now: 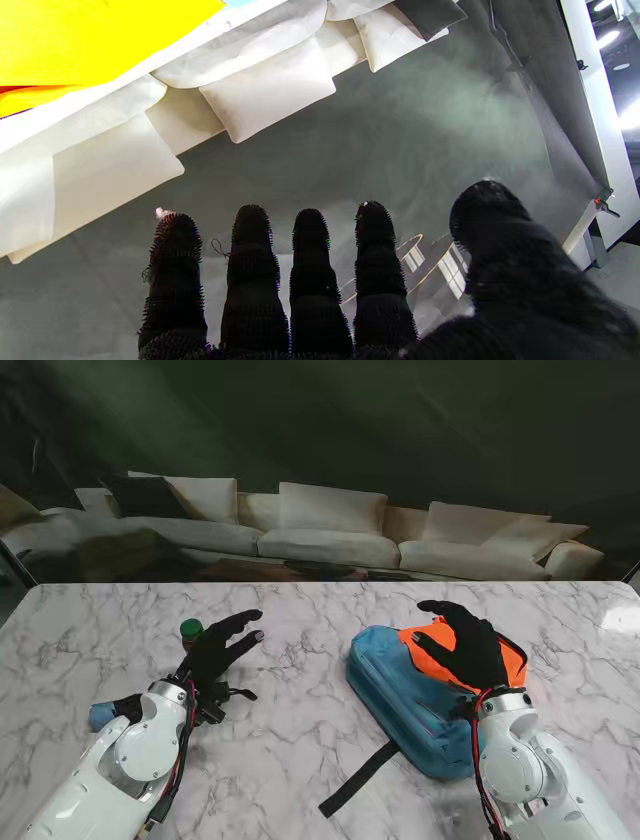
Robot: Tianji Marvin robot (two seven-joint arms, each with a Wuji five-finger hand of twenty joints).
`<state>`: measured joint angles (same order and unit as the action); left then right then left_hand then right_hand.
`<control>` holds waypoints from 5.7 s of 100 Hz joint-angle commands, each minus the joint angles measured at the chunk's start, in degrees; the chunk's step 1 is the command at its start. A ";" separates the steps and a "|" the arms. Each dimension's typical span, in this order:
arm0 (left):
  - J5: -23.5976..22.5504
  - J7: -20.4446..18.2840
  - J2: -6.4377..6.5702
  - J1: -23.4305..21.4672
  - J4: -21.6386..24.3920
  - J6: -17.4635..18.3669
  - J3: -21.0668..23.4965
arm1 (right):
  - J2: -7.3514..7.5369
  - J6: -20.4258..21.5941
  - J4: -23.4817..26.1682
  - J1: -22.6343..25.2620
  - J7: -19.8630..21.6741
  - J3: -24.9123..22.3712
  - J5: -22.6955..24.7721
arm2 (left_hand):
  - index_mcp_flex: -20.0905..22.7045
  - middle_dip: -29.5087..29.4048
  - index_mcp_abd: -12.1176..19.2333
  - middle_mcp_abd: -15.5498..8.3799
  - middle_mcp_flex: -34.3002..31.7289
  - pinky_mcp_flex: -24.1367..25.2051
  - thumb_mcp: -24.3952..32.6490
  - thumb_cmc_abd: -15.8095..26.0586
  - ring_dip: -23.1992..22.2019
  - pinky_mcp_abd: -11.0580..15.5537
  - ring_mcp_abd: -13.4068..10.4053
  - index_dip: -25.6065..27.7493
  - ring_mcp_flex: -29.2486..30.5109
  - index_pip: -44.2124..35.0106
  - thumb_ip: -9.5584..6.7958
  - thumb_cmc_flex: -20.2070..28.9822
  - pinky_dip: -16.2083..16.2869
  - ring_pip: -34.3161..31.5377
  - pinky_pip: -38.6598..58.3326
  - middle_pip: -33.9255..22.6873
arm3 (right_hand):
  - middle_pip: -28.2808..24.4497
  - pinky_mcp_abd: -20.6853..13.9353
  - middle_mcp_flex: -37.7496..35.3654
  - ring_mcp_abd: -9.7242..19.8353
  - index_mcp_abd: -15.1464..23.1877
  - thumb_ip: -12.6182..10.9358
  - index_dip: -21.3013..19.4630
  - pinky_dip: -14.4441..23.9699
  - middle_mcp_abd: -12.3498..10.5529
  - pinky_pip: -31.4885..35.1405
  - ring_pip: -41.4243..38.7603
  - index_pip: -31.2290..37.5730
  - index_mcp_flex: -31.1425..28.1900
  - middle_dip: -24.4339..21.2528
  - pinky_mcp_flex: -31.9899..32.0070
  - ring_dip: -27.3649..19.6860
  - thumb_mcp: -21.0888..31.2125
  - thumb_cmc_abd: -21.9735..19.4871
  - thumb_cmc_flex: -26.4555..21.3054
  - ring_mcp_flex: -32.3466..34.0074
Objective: Put the umbrella and water cup into the side pockets of the backpack
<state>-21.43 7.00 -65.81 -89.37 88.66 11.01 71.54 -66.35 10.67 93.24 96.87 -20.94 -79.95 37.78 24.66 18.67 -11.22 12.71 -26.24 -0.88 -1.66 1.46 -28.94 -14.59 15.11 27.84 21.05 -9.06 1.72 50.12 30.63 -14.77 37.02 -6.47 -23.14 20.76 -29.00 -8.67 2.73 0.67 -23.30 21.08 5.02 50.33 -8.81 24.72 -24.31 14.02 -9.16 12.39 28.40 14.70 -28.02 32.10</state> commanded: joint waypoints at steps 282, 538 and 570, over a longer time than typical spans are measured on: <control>1.46 -0.80 -0.35 2.04 -2.71 0.46 -2.34 | 2.40 -41.94 -5.83 -12.15 17.21 27.95 9.71 | -1.01 0.00 0.45 -1.14 1.33 0.34 -0.13 2.36 0.02 0.12 -0.22 -0.03 0.92 0.38 -1.13 -0.28 0.84 0.07 0.28 0.56 | -9.99 -11.50 13.99 2.42 5.09 3.67 -8.17 3.89 0.74 18.31 -17.91 5.07 5.26 3.04 -13.80 8.81 32.46 5.49 -19.08 4.77; 0.47 -0.18 -0.38 2.63 -3.75 0.79 -2.44 | 4.89 8.56 1.04 -9.31 18.79 13.44 10.46 | -0.94 0.07 0.47 -1.10 2.07 0.35 -0.15 2.34 -0.18 0.25 -0.19 0.01 0.84 0.28 -1.13 -0.24 0.85 -0.14 0.50 0.73 | -5.83 -4.45 8.38 2.15 0.49 3.28 -1.65 0.10 -0.13 3.47 -4.57 3.96 5.36 1.57 -0.02 0.96 3.23 1.12 11.67 -2.83; 0.18 0.05 -0.37 2.43 -3.61 0.95 -2.12 | 4.41 8.15 -11.63 -24.46 20.33 22.37 7.39 | -0.91 0.07 0.49 -1.09 2.00 0.35 -0.14 2.34 -0.19 0.19 -0.17 0.01 0.90 0.27 -1.13 -0.22 0.87 -0.18 0.55 0.72 | -5.45 -4.54 8.18 2.75 0.68 3.12 -1.66 -0.19 -0.70 3.41 -4.14 4.03 5.39 1.61 0.00 0.87 3.14 1.56 11.93 -2.78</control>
<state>-21.16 7.72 -66.12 -86.87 85.04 11.83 69.39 -61.30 19.45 83.50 74.92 -1.10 -57.84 45.45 24.65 18.67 -11.22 12.64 -26.24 -0.89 -1.66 1.46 -28.93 -14.59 15.11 27.84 21.06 -9.06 1.72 50.12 30.64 -14.76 37.02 -6.47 -29.21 15.77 -20.81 -6.57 2.17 5.41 -23.92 20.69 4.94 53.21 -12.68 28.61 -18.59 15.31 -9.22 13.03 32.59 17.55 -16.15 28.44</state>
